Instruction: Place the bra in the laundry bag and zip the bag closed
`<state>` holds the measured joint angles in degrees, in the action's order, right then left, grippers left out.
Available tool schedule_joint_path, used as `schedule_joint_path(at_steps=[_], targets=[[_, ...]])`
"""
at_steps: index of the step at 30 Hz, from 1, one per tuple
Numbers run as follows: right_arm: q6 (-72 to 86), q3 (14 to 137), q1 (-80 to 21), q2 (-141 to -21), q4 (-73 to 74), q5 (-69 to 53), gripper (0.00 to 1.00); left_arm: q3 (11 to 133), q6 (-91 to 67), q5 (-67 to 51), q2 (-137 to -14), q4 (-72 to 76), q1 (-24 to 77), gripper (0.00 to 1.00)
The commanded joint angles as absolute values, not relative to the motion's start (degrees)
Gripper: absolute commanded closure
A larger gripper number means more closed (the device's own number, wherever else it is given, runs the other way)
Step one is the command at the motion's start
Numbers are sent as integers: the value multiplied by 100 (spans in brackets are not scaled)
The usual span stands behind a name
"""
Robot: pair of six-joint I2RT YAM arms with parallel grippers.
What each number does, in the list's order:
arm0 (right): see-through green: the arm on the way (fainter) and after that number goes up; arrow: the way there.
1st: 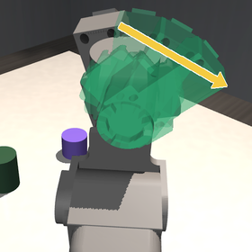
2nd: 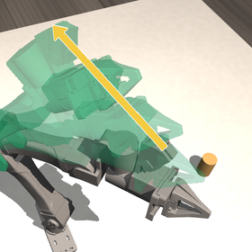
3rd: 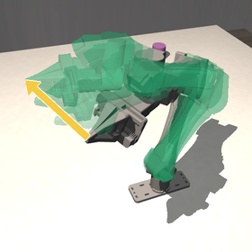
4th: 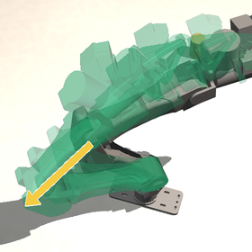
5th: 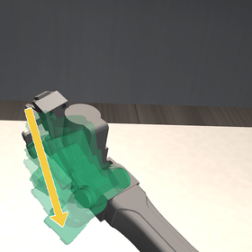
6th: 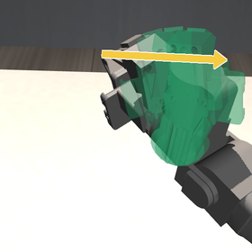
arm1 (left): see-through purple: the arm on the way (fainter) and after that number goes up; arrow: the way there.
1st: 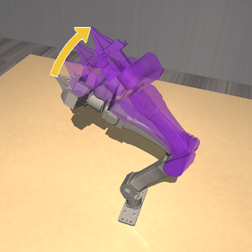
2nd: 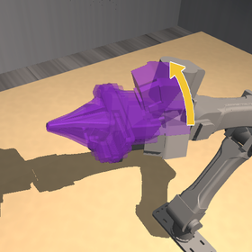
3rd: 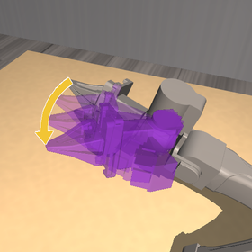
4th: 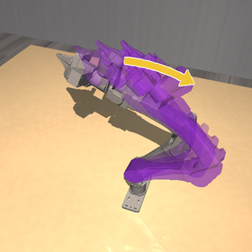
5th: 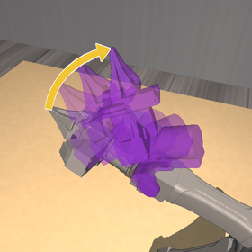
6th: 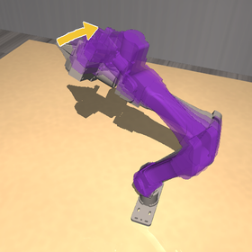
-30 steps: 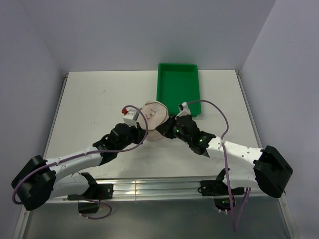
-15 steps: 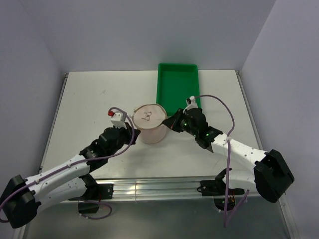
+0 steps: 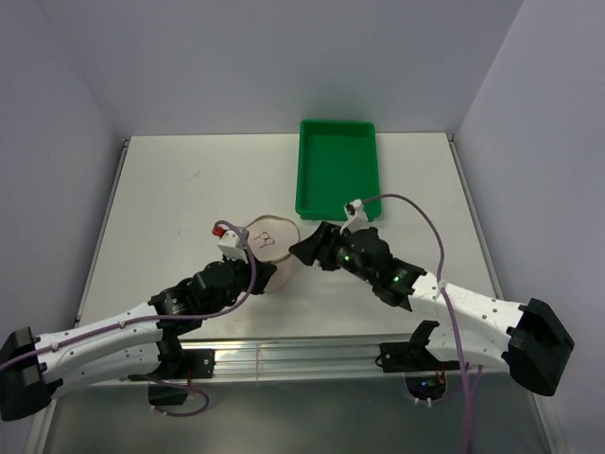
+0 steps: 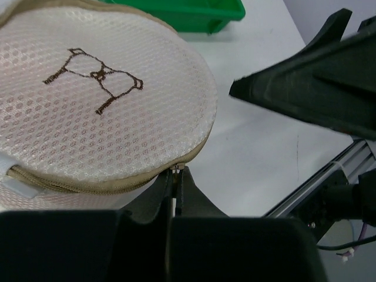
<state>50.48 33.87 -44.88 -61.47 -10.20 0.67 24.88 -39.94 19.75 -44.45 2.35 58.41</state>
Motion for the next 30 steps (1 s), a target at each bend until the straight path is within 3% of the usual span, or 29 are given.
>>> schedule_joint_path(at_steps=[1, 7, 11, 12, 14, 15, 19, 30], targets=[[5721, 2945, -4974, -5862, -1678, 774, 21, 2873, -4113, 2495, -4754, 676, 6266, 100], [5792, 3129, -5159, -6117, -1801, 694, 23, 2988, -4122, 2637, -5053, 817, 6627, 100], [5836, 3225, -5186, -6389, -1793, 650, 33, 2953, -4166, 2716, -5045, 817, 6741, 100], [5853, 3208, -5186, -6416, -1889, 650, 45, 2936, -4157, 2716, -5054, 809, 6741, 100], [5880, 3199, -5186, -6451, -1934, 650, 60, 2979, -4088, 2698, -5045, 748, 6741, 100], [5871, 3225, -5186, -6442, -1847, 737, 78, 2988, -4043, 2698, -5036, 730, 6741, 100], [5617, 3392, -5151, -6390, -1548, 826, 97, 3015, -3832, 2751, -4896, 537, 6741, 100], [4817, 3603, -4026, -6398, -1407, -658, 100, 2918, -4358, 3998, -3947, -1378, 6724, 100]])
